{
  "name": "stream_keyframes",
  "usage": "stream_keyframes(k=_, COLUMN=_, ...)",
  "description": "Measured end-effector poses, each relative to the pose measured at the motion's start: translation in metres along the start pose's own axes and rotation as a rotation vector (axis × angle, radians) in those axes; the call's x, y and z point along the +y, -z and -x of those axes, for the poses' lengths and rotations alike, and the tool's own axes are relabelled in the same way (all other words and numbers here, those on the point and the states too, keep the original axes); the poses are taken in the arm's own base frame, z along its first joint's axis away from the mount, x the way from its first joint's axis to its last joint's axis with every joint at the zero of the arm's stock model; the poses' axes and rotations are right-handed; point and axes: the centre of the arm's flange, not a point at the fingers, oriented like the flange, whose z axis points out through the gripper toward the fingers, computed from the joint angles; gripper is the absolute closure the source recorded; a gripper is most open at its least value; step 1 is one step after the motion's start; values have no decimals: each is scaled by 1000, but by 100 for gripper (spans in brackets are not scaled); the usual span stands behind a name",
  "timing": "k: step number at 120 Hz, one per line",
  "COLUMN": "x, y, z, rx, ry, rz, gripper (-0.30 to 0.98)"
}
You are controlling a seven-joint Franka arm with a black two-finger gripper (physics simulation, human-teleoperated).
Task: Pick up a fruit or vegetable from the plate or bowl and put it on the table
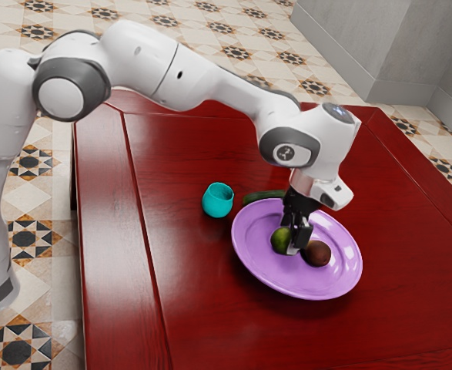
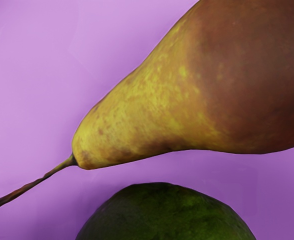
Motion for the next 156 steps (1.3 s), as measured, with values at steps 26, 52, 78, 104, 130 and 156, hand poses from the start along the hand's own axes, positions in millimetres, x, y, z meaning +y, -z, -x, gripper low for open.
stream_keyframes(k=26, x=-1, y=-14, z=-2, rx=-18, ry=3, rz=3, gripper=8)
stream_keyframes(k=52, x=0, y=-3, z=-1, rx=-2, ry=11, rz=-2, gripper=38)
stream_keyframes(k=78, x=39, y=80, z=44, rx=86, ry=-39, rz=-28, gripper=38)
stream_keyframes(k=104, x=94, y=101, z=71, rx=98, ry=-125, rz=-30, gripper=38)
stream_keyframes(k=130, x=129, y=98, z=79, rx=78, ry=-182, rz=-26, gripper=38)
stream_keyframes(k=156, x=169, y=94, z=89, rx=64, ry=-250, rz=-25, gripper=38)
